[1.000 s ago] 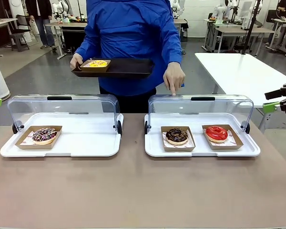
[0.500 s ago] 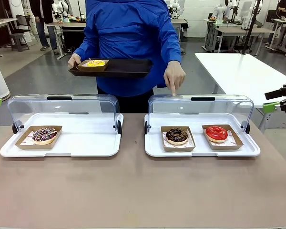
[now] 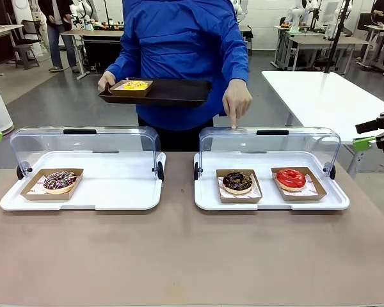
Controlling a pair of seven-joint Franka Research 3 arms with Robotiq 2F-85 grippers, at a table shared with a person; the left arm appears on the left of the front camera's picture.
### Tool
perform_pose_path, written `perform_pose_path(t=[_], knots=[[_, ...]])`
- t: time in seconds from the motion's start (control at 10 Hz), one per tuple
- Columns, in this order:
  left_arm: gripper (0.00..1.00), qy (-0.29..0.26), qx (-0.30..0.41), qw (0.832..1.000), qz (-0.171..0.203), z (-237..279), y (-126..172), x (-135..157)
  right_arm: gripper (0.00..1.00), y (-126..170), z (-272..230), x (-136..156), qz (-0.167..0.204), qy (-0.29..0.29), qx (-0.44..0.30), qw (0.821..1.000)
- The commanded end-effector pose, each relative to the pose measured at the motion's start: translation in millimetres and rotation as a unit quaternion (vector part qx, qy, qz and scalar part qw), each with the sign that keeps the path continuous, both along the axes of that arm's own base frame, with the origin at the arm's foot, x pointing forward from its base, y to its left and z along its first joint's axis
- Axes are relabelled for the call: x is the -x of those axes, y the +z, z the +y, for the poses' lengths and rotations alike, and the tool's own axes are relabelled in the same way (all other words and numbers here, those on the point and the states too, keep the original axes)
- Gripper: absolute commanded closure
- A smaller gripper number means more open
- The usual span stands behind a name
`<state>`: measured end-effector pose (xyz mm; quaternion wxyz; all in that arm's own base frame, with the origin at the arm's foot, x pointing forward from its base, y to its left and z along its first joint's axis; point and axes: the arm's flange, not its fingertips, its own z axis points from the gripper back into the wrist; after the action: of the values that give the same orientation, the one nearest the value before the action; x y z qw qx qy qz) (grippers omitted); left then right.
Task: Provide the desired donut to the person.
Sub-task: Pick up and lift the Paper togo box containing the Donut pointed at by the person.
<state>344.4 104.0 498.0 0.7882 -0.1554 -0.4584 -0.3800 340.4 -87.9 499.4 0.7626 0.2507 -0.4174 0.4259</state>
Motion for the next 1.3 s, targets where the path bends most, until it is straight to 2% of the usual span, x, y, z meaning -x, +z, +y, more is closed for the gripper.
perform_pose_path(t=[0.0,0.1,0.3,0.4,0.6,0.8,0.9,1.0,1.2], knots=[[0.0,0.0,0.002,1.0,0.0,1,-1,0,0.0,20,29,-7,-0.019,0.03,0.042,0.998],[0.0,0.0,0.002,1.0,0.0,1,-1,0,0.0,35,73,-13,-0.021,0.058,0.11,0.992],[0.0,0.0,0.002,1.0,0.0,1,-1,0,0.0,28,145,-28,-0.008,0.087,0.202,0.975],[0.0,0.0,0.002,1.0,0.0,1,-1,0,0.0,14,173,-33,-0.005,0.098,0.233,0.967],[0.0,0.0,0.002,1.0,0.0,1,-1,0,0.0,-36,216,-39,0.011,0.126,0.283,0.951],[0.0,0.0,0.002,1.0,0.0,1,-1,0,0.0,-88,240,-48,0.012,0.147,0.327,0.934],[0.0,0.0,0.002,1.0,0.0,1,-1,0,0.0,-108,251,-55,0.0,0.15,0.338,0.929],[0.0,0.0,0.002,1.0,0.0,1,-1,0,0.0,-125,261,-64,-0.015,0.16,0.346,0.924],[0.0,0.0,0.002,1.0,0.0,1,-1,0,0.0,-146,264,-83,-0.013,0.171,0.374,0.911]])
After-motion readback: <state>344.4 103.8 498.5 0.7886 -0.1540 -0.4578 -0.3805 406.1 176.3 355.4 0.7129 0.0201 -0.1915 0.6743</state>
